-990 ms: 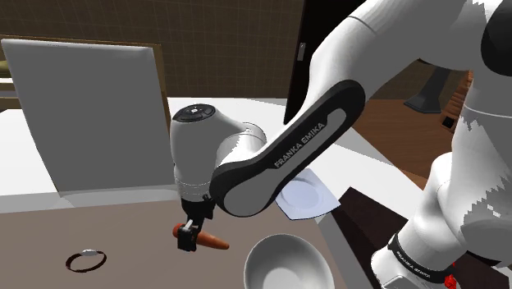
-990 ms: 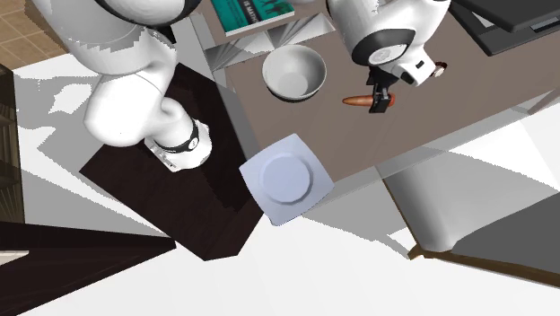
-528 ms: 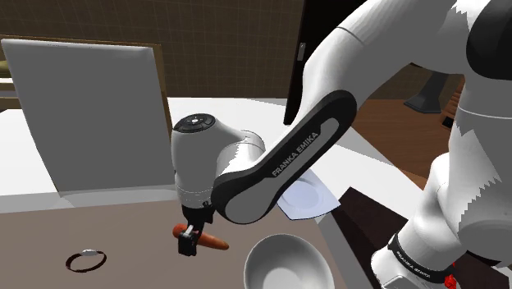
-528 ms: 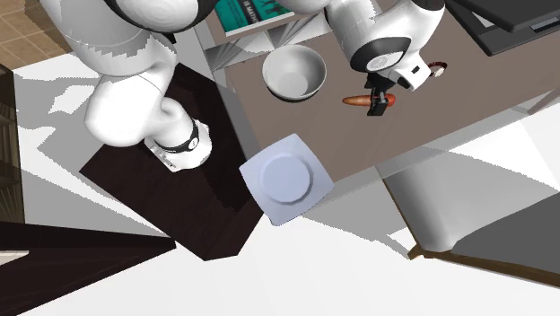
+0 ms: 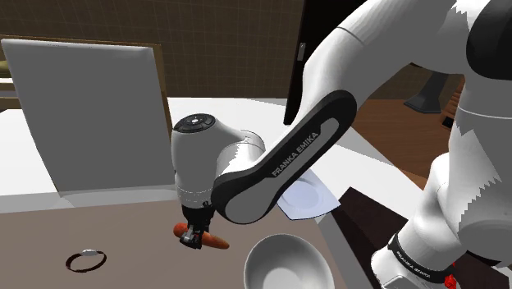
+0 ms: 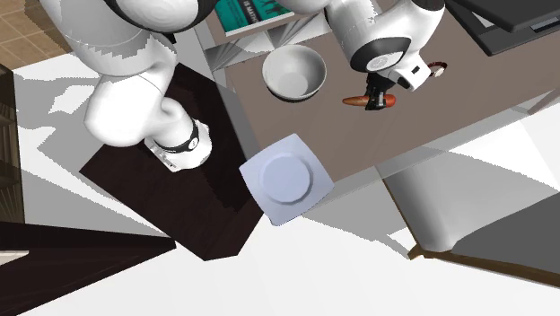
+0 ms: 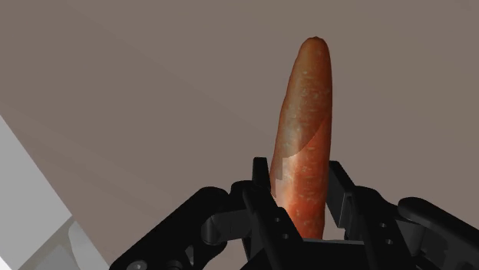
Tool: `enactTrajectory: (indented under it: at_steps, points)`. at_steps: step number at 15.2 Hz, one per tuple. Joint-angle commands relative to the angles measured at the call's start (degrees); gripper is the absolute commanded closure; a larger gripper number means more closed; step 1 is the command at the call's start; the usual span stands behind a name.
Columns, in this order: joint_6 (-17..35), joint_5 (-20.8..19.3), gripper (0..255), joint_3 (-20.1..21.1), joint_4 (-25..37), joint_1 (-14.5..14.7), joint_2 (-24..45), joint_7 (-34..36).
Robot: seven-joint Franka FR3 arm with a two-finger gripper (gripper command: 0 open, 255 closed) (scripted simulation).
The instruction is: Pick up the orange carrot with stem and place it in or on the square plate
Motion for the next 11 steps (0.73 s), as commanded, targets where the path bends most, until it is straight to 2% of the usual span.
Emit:
enactTrajectory:
  at_steps: [1, 5, 11]
  points:
    - [0.0, 0.0, 255, 0.0, 0.0, 0.0, 0.0, 0.0]
    - [0.01, 0.0, 255, 0.0, 0.0, 0.0, 0.0, 0.0]
    - [-3.88, 2.45, 255, 1.1, 0.71, -0.84, -3.51, -1.66]
